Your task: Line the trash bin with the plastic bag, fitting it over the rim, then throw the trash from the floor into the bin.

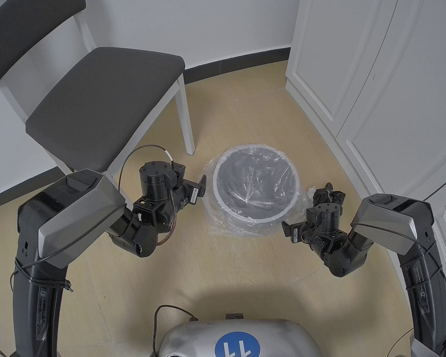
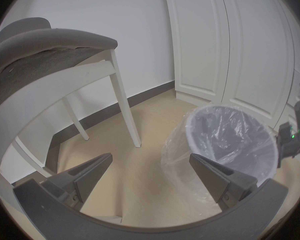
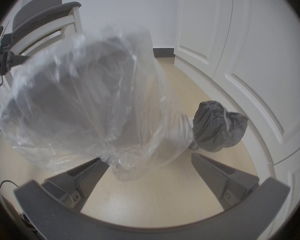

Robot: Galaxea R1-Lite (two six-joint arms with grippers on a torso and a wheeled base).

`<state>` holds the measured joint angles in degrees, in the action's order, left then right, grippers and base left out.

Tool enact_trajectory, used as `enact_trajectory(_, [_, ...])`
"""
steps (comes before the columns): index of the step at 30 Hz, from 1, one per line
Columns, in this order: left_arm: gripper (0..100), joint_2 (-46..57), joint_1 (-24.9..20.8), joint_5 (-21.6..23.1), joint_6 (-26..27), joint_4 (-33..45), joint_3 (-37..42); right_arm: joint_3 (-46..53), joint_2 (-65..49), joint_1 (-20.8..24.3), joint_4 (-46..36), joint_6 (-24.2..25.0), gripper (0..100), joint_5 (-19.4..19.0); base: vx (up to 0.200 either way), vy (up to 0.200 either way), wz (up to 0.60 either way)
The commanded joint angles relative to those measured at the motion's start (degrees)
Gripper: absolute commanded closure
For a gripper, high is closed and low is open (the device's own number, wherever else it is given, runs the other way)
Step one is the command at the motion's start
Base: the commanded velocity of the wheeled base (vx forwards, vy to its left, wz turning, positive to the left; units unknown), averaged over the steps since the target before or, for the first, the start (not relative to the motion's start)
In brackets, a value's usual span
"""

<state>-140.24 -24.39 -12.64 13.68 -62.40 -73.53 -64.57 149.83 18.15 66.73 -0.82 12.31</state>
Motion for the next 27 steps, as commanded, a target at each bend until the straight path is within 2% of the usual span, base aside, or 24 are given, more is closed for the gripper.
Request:
enact_trajectory(1, [0, -1.61, 0.66, -0.01, 0.47, 0.26, -0.03, 2.17, -3.41, 0.04, 0.33, -0.85, 0, -0.01, 0.000, 0.000, 0.00])
enact_trajectory(19, [0, -12.51, -0.22, 0.16, 0.65, 0.88, -6.10, 3.49, -4.99, -0.49, 0.42, -1.56, 0, 0.08, 0.000, 0.000, 0.00])
enact_trajectory(23, [0, -17.17, -0.83, -1.16, 0.21, 0.44, -11.19, 6.30, -6.48, -0.84, 0.42, -3.93, 0, -0.01, 0.000, 0.000, 0.00])
enact_trajectory(27, [0, -17.61, -0.92, -2.12, 0.21, 0.53, -11.90, 9.55, -8.95, -2.16, 1.03, -7.27, 0, -0.36, 0.000, 0.000, 0.00])
